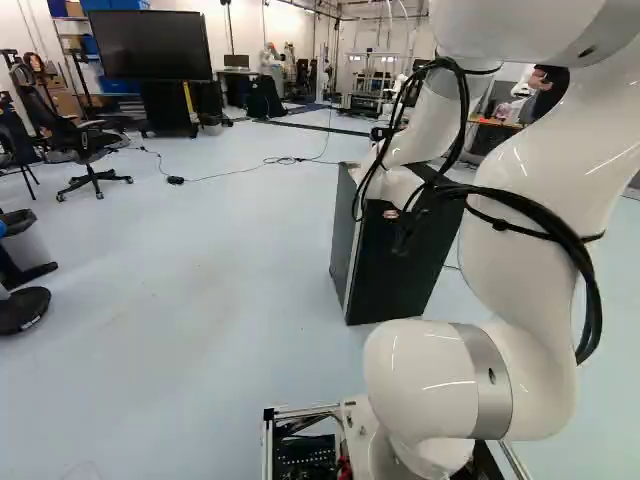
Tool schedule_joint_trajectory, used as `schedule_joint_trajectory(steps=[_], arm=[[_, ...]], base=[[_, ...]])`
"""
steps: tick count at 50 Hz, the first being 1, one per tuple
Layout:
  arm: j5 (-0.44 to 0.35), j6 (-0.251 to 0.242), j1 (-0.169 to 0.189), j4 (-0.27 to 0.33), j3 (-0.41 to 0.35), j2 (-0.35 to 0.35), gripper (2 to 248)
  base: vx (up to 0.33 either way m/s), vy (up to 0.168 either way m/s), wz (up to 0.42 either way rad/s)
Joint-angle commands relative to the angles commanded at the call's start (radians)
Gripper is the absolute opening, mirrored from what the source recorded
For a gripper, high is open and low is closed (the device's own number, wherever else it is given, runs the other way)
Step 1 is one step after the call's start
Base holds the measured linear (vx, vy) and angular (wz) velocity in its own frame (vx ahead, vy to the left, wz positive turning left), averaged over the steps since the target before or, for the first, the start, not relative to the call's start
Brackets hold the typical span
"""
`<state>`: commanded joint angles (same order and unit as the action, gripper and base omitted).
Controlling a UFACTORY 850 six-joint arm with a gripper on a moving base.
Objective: Grab a drink from the fridge
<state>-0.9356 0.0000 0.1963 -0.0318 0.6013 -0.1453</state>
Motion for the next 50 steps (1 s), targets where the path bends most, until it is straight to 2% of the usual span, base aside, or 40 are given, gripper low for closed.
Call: schedule_joint_trajectory(steps=[26,50], arm=[[0.029,0.0,-0.091,0.015,-0.239,0.197,99],[0.048,0.0,-0.151,0.024,-0.395,0.326,99]], base=[[0.0,0.0,0.0],[0.0,0.0,0.0]])
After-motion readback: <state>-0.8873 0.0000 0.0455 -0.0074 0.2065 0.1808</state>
